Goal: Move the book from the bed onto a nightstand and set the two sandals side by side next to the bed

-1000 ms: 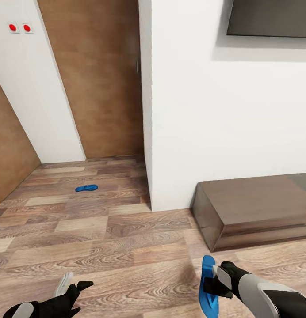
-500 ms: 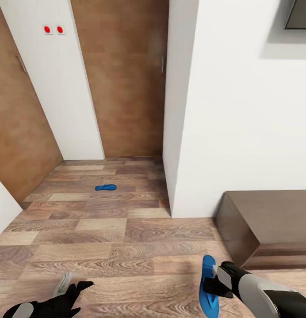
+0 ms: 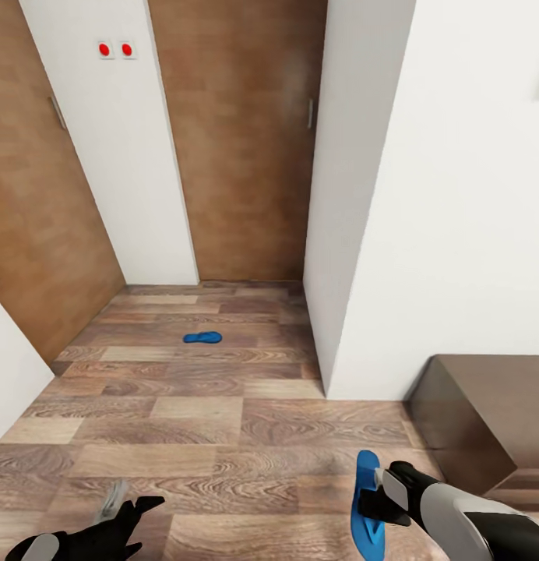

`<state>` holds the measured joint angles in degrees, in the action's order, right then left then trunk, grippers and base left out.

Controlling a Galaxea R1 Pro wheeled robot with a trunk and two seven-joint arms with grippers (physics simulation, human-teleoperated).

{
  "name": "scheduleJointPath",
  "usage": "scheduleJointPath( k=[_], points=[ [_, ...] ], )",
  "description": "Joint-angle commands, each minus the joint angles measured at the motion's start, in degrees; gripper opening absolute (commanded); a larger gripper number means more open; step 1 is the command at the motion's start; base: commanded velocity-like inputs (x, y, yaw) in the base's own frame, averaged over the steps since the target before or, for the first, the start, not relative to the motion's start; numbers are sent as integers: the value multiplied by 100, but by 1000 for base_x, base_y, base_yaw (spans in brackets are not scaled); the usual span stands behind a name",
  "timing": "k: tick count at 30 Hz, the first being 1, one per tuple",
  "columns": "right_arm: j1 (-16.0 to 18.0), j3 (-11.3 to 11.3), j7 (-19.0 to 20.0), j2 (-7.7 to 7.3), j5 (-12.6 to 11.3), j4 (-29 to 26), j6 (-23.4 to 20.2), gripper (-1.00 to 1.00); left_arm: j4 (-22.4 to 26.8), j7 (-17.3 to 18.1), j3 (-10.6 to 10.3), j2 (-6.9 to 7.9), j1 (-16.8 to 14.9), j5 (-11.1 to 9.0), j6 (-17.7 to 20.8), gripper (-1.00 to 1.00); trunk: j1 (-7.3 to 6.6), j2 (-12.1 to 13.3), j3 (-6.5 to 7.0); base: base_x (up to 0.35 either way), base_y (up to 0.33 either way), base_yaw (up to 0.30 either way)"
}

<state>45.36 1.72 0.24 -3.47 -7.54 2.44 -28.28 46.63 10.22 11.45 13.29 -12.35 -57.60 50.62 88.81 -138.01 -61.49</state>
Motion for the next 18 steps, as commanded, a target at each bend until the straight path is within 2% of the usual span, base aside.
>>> scheduleJointPath(
  k=[1,18],
  points=[
    [8,13,2,-1,-28,11,-4,-100,-4,41,15,-2,-4,38,27,100,1,-2,-5,211,198,4],
    [8,13,2,-3,-28,11,-3,-100,-4,33,15,-2,-4,45,27,100,1,-2,-5,211,194,1]
  ],
)
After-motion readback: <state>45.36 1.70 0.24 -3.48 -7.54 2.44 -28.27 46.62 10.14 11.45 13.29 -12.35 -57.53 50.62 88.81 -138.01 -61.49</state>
